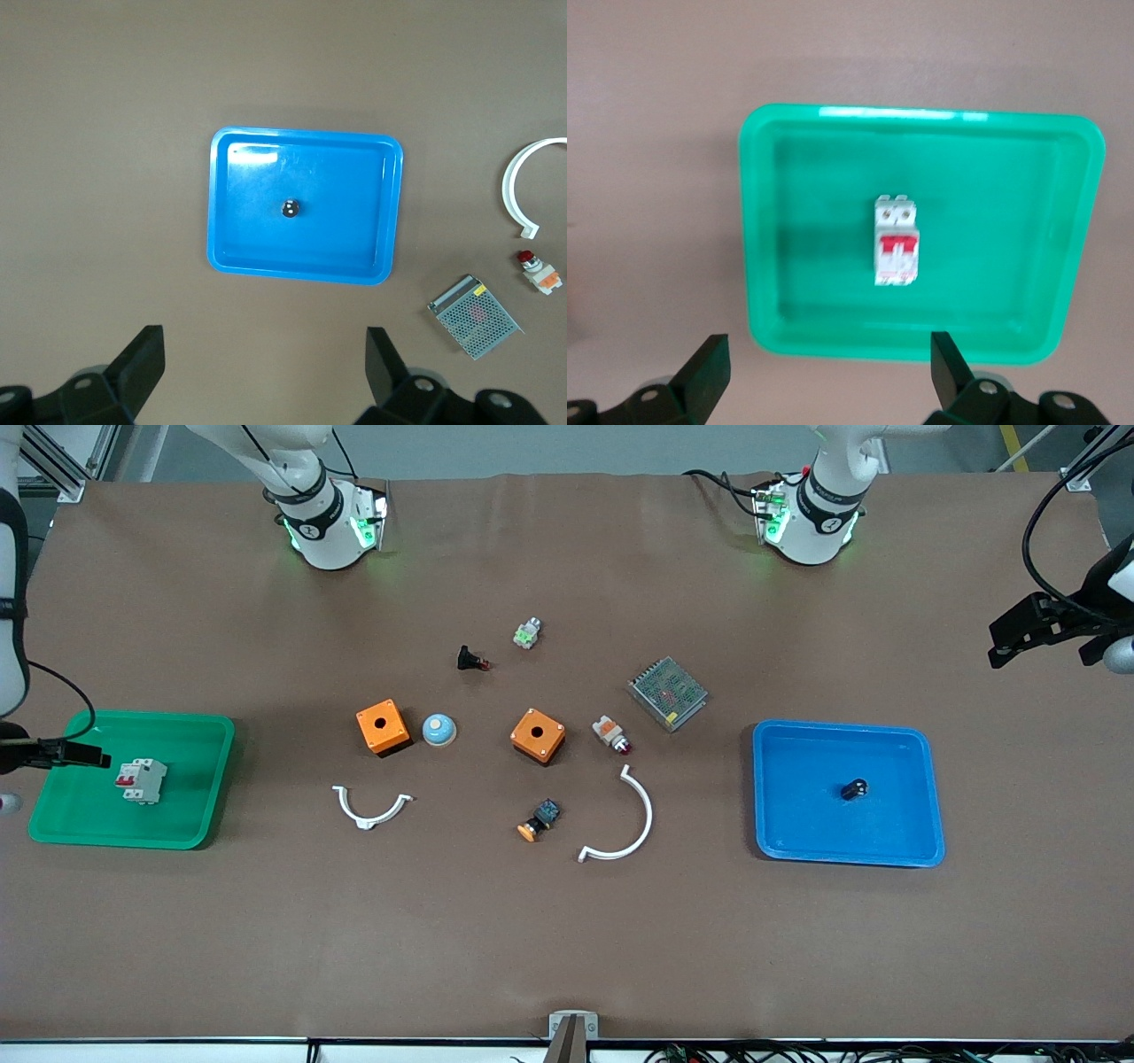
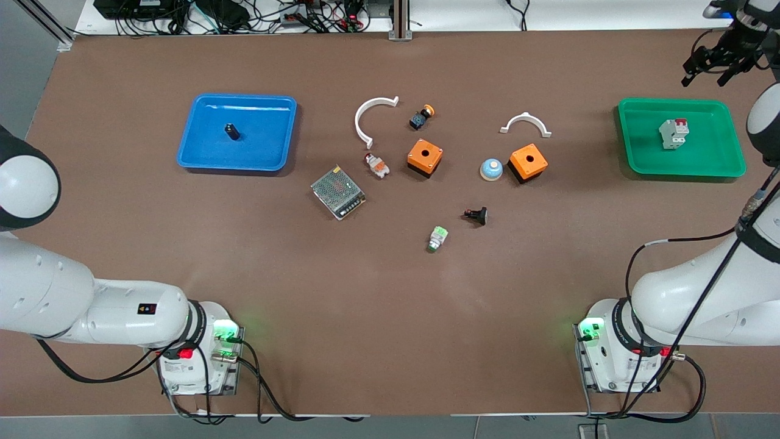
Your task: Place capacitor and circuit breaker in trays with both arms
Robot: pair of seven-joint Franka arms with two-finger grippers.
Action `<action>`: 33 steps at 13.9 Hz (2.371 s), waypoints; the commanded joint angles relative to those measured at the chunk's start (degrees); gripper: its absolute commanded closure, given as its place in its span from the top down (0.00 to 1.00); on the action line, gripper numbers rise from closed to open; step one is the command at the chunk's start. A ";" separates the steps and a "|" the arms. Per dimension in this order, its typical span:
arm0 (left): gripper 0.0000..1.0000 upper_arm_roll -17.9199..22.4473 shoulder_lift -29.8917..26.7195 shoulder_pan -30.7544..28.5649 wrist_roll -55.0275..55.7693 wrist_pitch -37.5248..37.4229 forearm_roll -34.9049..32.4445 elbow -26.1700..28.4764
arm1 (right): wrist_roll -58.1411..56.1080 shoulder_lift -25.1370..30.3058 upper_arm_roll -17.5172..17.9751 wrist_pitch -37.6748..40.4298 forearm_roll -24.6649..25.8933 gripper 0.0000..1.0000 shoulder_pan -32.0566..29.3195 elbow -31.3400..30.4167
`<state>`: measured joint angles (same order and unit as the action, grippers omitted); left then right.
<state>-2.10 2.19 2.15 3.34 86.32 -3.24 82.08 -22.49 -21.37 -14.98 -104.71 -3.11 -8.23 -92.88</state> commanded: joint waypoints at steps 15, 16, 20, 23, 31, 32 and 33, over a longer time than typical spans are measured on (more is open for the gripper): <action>1.00 2.36 -4.74 4.09 -0.79 -0.45 0.78 4.67 | 31.80 24.26 0.48 22.09 2.76 1.00 25.44 -2.05; 1.00 2.28 -4.65 4.09 -0.79 -0.45 0.78 4.67 | 31.80 24.79 0.48 22.01 2.76 1.00 25.89 -1.96; 1.00 2.28 -4.65 4.00 -0.97 -0.45 0.87 4.67 | 31.63 25.50 0.48 21.22 2.67 1.00 25.89 -0.56; 1.00 2.36 -4.21 3.39 -0.88 -0.19 4.64 4.67 | 31.01 25.41 0.39 21.48 1.97 1.00 25.81 1.20; 1.00 2.19 -3.68 2.41 4.83 -0.27 3.25 5.11 | 30.93 24.80 -0.40 19.47 1.79 1.00 23.79 4.90; 1.00 2.10 -3.51 2.42 4.74 -0.27 3.16 5.11 | 30.93 24.36 -0.40 18.85 1.79 1.00 23.78 4.81; 1.00 2.01 -3.51 2.42 4.74 -0.36 3.16 5.20 | 31.01 23.83 -0.40 18.67 1.79 1.00 23.87 4.90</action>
<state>0.11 -1.19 4.50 7.20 86.23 0.26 87.17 8.60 3.22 -15.64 -85.44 -1.14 15.98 -88.38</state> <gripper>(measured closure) 0.000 0.000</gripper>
